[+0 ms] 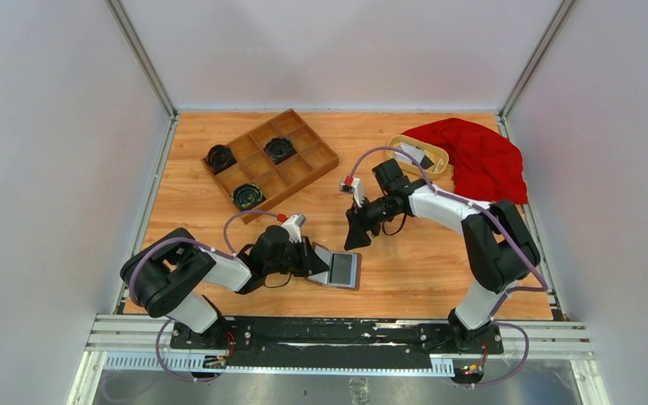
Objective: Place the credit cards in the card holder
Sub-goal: Open the card holder at the center of the board.
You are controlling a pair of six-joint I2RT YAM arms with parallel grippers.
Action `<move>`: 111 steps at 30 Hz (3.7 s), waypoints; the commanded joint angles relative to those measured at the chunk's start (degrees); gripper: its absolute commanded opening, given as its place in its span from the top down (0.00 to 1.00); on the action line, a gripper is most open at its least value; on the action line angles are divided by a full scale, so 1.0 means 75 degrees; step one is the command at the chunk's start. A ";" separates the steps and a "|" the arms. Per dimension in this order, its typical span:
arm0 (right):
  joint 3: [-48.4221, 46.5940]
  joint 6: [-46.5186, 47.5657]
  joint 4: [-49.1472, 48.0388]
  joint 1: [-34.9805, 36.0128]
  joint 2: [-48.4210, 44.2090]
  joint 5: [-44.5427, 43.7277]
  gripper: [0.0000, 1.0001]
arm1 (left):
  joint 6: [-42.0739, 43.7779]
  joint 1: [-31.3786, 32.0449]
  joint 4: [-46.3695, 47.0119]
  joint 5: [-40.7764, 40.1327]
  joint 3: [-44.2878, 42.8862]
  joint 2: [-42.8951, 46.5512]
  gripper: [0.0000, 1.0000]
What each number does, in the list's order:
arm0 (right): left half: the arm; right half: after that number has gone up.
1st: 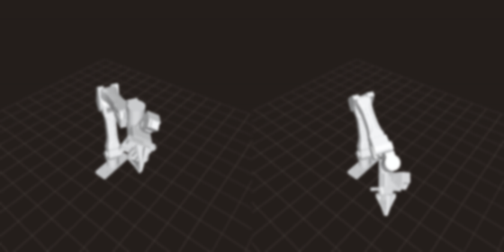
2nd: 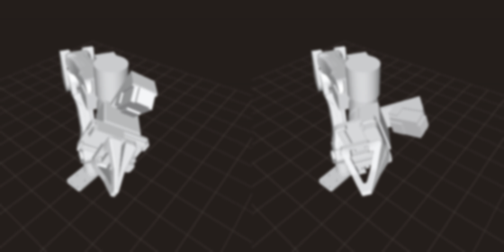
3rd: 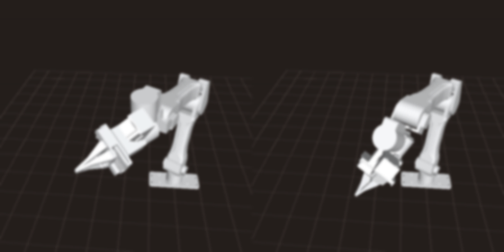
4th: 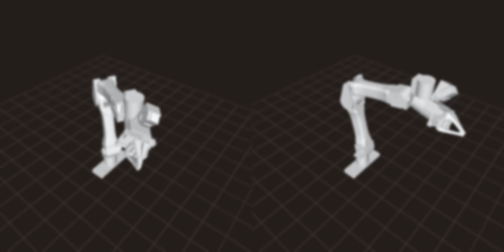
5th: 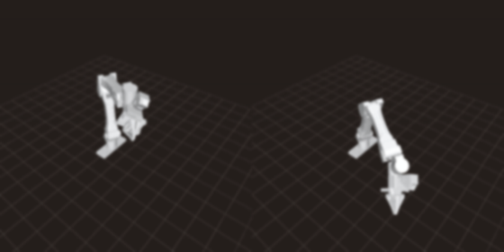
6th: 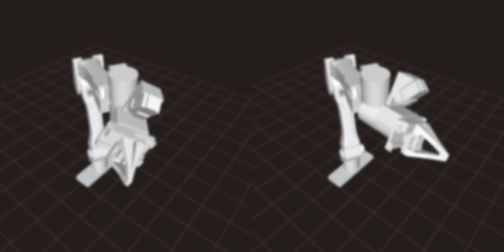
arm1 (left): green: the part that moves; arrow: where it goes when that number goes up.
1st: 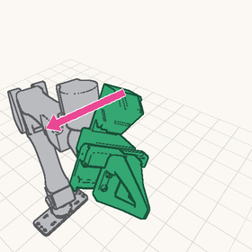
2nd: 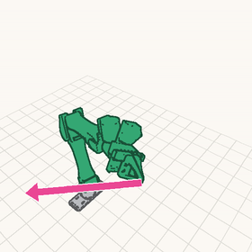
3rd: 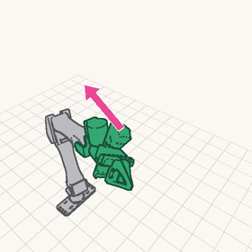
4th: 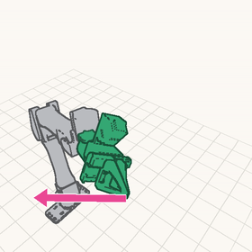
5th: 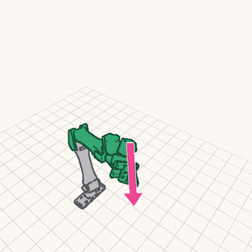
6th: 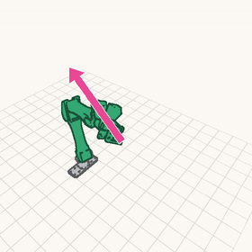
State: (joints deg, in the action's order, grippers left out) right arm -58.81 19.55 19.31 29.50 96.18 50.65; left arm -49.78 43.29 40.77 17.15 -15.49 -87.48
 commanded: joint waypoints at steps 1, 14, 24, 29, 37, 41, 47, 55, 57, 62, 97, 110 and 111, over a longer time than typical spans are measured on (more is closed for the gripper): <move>-0.0242 -0.0951 0.0531 -0.0345 0.0154 0.1475 0.36 | -0.0677 0.0017 0.0481 -0.0702 0.0562 -0.0084 0.97; 0.0599 -0.2894 -0.0698 -0.1099 -0.0270 0.2604 0.42 | -0.2874 0.0017 0.6354 -0.0249 0.0949 -0.3324 1.00; 0.1961 -0.4709 -0.1978 -0.1621 -0.0708 0.2359 0.40 | -0.2862 0.0017 0.6160 -0.0537 0.0748 -0.3203 1.00; 0.1901 -0.4716 -0.1841 -0.1548 -0.0209 0.2333 0.40 | -0.2880 0.0017 0.6163 -0.0556 0.0664 -0.3265 1.00; 0.1646 -0.4304 -0.1325 -0.1249 0.0346 0.1825 0.41 | -0.2861 0.0017 0.6121 -0.0530 0.0600 -0.3299 1.00; 0.1627 -0.4292 -0.1290 -0.1229 0.0476 0.1733 0.41 | -0.2855 0.0017 0.6109 -0.0515 0.0585 -0.3317 1.00; 0.1552 -0.4365 -0.1289 -0.1172 0.0744 0.1813 0.41 | -0.2855 0.0017 0.6108 -0.0501 0.0562 -0.3347 1.00; 0.1456 -0.4402 -0.1258 -0.1033 0.0940 0.1930 0.41 | -0.2878 0.0020 0.6113 -0.0433 0.0517 -0.3403 1.00; 0.1437 -0.4417 -0.1257 -0.1019 0.0995 0.1914 0.41 | -0.2889 0.0029 0.6115 -0.0401 0.0489 -0.3421 1.00; 0.1334 -0.4487 -0.1254 -0.0994 0.1187 0.1991 0.40 | -0.2902 0.0051 0.6099 -0.0383 0.0448 -0.3473 1.00; 0.0374 -0.4681 -0.1589 0.0062 0.1680 0.3257 0.40 | -0.2629 0.0058 0.5366 -0.0569 0.0679 -0.2835 0.68; 0.0304 -0.4801 -0.1741 0.0068 0.2059 0.3227 0.40 | -0.2332 -0.0357 0.4828 -0.0718 0.1379 -0.1778 0.60; 0.0305 -0.4799 -0.1741 0.0073 0.2067 0.3205 0.40 | -0.2274 -0.0403 0.4691 -0.0728 0.1448 -0.1626 0.60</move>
State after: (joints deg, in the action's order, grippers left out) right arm -55.40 -15.75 6.76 29.50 110.96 74.54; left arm -69.56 41.60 78.98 12.97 -6.28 -103.07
